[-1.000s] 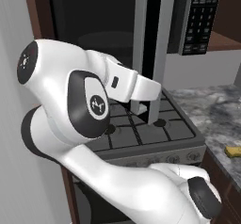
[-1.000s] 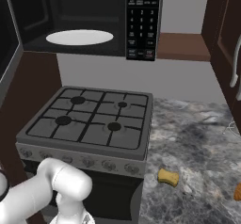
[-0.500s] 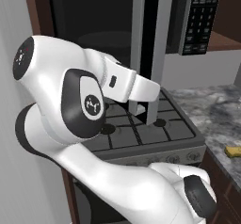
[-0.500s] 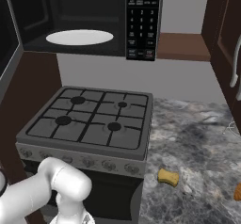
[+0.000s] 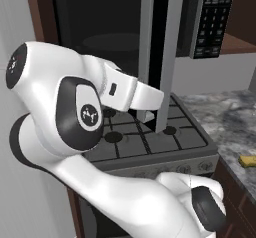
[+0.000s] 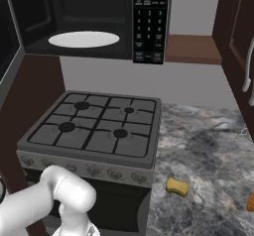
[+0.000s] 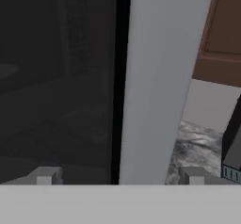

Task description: Place the sponge inside the microwave to prepare for sanitizing.

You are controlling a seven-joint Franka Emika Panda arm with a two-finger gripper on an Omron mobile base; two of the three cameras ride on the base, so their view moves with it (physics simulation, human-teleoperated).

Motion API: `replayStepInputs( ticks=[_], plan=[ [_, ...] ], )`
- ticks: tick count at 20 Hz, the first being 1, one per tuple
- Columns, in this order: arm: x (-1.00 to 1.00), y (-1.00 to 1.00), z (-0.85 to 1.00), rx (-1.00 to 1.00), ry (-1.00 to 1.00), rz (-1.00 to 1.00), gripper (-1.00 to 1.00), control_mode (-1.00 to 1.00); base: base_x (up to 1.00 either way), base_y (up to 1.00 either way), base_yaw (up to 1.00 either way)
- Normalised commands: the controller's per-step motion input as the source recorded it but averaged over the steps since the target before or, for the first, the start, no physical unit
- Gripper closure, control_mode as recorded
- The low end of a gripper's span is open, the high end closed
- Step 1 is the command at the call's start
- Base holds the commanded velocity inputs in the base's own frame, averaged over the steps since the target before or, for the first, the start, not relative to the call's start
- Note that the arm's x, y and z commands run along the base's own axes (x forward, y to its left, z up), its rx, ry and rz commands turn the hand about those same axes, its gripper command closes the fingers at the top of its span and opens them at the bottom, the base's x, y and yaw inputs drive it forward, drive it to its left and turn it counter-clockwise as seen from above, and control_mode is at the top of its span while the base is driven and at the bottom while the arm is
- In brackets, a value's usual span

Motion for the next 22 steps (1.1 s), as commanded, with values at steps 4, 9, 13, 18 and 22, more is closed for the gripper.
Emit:
replayStepInputs(
  ticks=[4, 9, 13, 18, 22],
  plan=[
    [-0.15, 0.23, 0.00, 0.00, 0.05, 0.00, -1.00, -1.00, 0.00, 0.00, 0.00],
    [-0.72, 0.02, -0.02, 0.00, 0.07, 0.04, -1.00, -1.00, 0.00, 0.00, 0.00],
    [-0.97, -0.30, -0.08, 0.01, 0.01, 0.10, -1.00, -1.00, 0.00, 0.00, 0.00],
    [-0.48, -0.93, -0.10, 0.15, 0.06, 0.15, -1.00, -1.00, 0.00, 0.00, 0.00],
    [-0.48, -1.00, -0.08, 0.20, 0.06, 0.18, -1.00, -1.00, 0.00, 0.00, 0.00]
  ],
)
